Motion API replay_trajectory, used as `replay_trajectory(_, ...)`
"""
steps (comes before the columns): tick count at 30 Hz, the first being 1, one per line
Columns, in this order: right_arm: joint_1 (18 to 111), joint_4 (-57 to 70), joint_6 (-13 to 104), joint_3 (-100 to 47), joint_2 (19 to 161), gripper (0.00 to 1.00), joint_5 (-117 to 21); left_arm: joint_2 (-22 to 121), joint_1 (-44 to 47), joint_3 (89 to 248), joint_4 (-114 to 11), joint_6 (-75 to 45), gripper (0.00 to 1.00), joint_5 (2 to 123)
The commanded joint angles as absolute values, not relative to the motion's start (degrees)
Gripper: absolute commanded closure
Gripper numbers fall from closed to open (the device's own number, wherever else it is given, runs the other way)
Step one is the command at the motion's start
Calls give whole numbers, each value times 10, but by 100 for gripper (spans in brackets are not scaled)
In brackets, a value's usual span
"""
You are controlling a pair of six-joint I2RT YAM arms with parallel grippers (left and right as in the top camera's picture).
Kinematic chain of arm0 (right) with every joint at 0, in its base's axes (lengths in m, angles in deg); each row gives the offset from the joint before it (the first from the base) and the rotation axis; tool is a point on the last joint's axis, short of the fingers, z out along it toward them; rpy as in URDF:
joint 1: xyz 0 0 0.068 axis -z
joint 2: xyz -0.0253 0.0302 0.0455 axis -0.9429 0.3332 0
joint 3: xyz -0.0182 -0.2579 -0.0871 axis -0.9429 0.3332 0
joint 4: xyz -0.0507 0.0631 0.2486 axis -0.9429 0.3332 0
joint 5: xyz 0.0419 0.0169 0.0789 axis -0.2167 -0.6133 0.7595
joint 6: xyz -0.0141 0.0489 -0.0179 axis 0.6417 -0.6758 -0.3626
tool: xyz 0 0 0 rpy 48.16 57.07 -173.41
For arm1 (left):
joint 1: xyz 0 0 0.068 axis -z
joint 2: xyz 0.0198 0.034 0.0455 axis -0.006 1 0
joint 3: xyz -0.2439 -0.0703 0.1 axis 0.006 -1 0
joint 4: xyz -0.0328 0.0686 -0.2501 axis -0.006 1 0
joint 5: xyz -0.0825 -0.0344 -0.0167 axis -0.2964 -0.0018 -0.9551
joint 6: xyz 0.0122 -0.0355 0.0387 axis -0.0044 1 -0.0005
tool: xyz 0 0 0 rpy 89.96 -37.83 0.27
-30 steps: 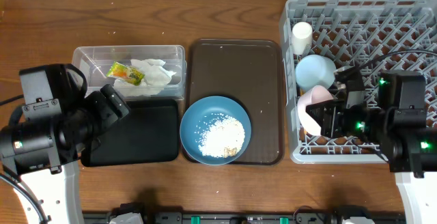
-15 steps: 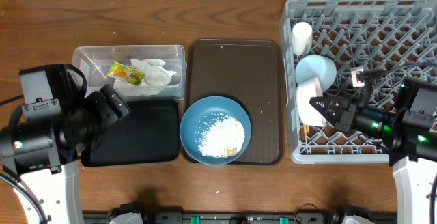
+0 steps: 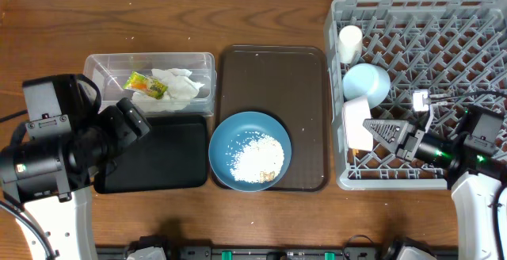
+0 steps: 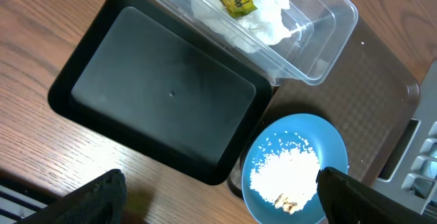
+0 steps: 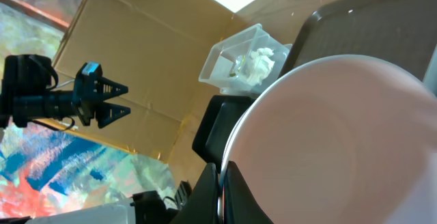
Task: Sort waste into correct bins and load items into the dishwasher rack
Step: 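Stand the pink bowl upright in the rack and release it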
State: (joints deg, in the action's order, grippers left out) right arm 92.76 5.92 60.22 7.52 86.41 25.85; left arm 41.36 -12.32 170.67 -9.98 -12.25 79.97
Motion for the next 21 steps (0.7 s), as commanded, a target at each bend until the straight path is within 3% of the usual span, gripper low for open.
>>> replay_trajectory(1,945,57,644,89,867,99,308,414,-126,1716,-98,-121,9,805)
replay_trajectory(21,957,55,724,121,913,99,311,414,-126,1716,-98,-121,9,805)
